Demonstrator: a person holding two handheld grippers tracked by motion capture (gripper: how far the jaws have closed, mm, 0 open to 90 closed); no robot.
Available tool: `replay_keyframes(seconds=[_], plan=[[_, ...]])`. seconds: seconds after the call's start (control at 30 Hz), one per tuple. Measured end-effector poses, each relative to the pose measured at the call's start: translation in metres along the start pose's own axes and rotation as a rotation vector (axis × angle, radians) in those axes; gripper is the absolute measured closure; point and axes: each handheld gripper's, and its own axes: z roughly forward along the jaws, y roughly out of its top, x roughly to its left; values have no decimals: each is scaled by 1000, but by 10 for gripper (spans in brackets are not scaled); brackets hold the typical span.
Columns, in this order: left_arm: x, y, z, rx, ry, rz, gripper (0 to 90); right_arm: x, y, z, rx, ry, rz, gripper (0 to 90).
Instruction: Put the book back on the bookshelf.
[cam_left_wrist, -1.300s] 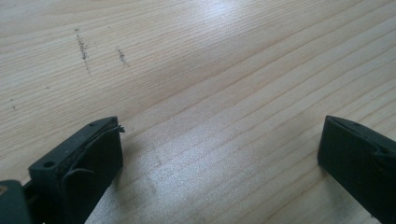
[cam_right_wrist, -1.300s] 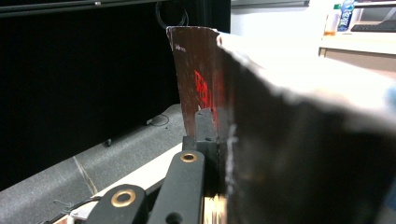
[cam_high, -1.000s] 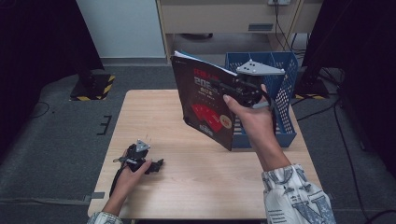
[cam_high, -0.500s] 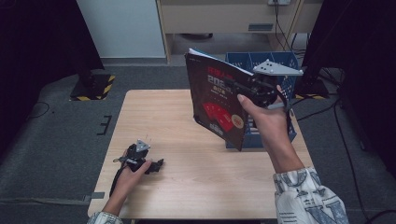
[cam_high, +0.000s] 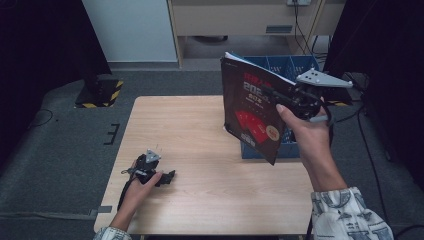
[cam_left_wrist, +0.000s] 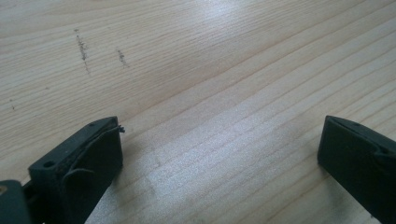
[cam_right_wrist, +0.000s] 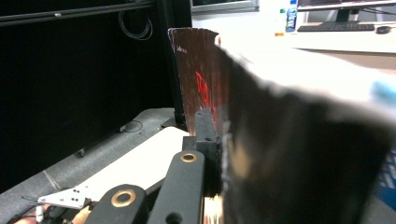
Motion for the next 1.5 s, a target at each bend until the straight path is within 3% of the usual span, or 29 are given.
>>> replay_keyframes(seconds=[0.17,0.57,0.77,1.5], plan=[[0,0,0,0,0,0,0,-9,2,-16,-16,-19,8,871],[0,0,0,-1,0,-1,0,-29,1,-33,-17,-85,12,871],[0,0,0,-1,0,-1,0,-35,-1,-36,-1,-123,-4,870],[0,0,0,-1,1,-1,0,-54,-4,-41,-15,-242,12,870]])
